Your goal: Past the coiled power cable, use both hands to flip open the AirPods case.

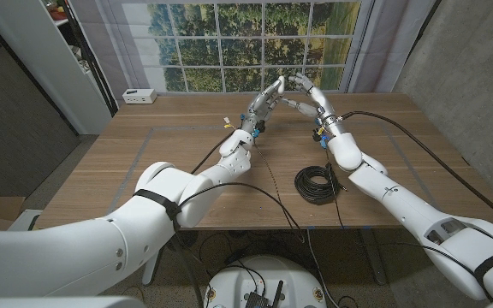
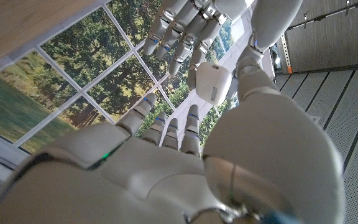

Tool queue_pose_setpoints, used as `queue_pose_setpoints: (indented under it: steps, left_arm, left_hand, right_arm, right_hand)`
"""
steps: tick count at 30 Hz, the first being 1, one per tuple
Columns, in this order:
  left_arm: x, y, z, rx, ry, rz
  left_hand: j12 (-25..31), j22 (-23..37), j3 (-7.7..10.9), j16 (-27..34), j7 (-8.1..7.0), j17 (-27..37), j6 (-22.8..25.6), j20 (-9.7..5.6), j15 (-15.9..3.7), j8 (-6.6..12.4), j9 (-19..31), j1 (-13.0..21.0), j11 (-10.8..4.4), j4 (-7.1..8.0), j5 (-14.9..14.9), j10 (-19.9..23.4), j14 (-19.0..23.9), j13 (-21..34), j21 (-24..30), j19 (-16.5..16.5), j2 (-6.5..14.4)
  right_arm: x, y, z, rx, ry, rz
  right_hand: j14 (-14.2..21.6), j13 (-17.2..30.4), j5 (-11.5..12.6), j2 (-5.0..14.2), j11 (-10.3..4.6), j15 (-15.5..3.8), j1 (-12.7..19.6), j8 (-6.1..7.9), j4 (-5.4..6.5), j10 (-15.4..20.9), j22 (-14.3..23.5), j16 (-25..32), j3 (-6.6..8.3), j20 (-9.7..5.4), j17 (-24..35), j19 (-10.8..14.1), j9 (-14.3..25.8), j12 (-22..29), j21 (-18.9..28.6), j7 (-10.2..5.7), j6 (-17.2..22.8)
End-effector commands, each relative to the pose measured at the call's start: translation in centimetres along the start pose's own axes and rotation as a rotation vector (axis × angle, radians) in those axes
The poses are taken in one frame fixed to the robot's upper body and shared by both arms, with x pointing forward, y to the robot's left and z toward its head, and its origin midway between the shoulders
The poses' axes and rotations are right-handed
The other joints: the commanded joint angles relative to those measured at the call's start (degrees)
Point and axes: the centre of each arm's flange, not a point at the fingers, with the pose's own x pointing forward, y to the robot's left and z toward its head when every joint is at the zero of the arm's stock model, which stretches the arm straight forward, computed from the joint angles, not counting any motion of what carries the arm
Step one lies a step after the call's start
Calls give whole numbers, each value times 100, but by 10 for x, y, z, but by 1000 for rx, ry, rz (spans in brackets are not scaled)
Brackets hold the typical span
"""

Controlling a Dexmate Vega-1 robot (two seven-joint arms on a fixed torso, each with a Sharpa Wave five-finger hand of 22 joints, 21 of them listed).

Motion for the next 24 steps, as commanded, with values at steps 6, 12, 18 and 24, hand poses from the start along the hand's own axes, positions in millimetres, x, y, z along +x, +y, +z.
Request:
queue_pose_setpoints:
  steps: [6, 12, 18, 24]
  left_arm:
    - [1, -8, -19, -141, 33, 37]
    - [0, -9, -25, -192, 35, 57]
    - [-2, -10, -25, -225, 11, 44]
    - [-3, -13, -23, -249, -14, 17]
  left_hand:
    - [49, 9, -88, 10, -947, 14, 939, -5, -308, 589, 717, 485, -101, 24, 69, 58, 72, 29, -38, -46, 445]
    - [87, 12, -136, 28, -965, 16, 981, -14, -340, 559, 661, 492, -101, 31, 100, 156, 127, 42, -34, -49, 432]
    - [104, 15, -174, 40, -981, 18, 996, -37, -364, 525, 615, 498, -106, 40, 120, 201, 173, 53, -27, -42, 433]
    - [119, 18, -210, 47, -1005, 20, 1012, -33, -378, 499, 578, 491, -116, 56, 130, 239, 205, 64, -22, -39, 440]
  right_arm:
    - [12, 7, 12, -20, -22, -35]
    - [15, 8, 15, -18, -28, -42]
    - [9, 6, 9, -18, 14, -57]
    - [10, 6, 7, -29, 25, -54]
  right_hand:
    - [-46, -2, 33, -46, 55, -160, 58, 32, 7, -72, 22, 7, -31, 199, -8, -3, 36, -4, 28, 171, -56]
    - [10, -6, 44, -60, 179, -73, 56, 154, 23, -35, 23, 45, -61, 277, -1, 49, 77, 26, 56, 272, 87]
    - [40, -8, 51, -51, 331, -2, 35, 200, 47, -50, 24, 66, -81, 305, 11, 68, 108, 28, 63, 344, 84]
    - [52, -9, 53, -46, 378, 27, 9, 220, 66, -43, 25, 78, -98, 332, 21, 76, 128, 35, 66, 395, 57]
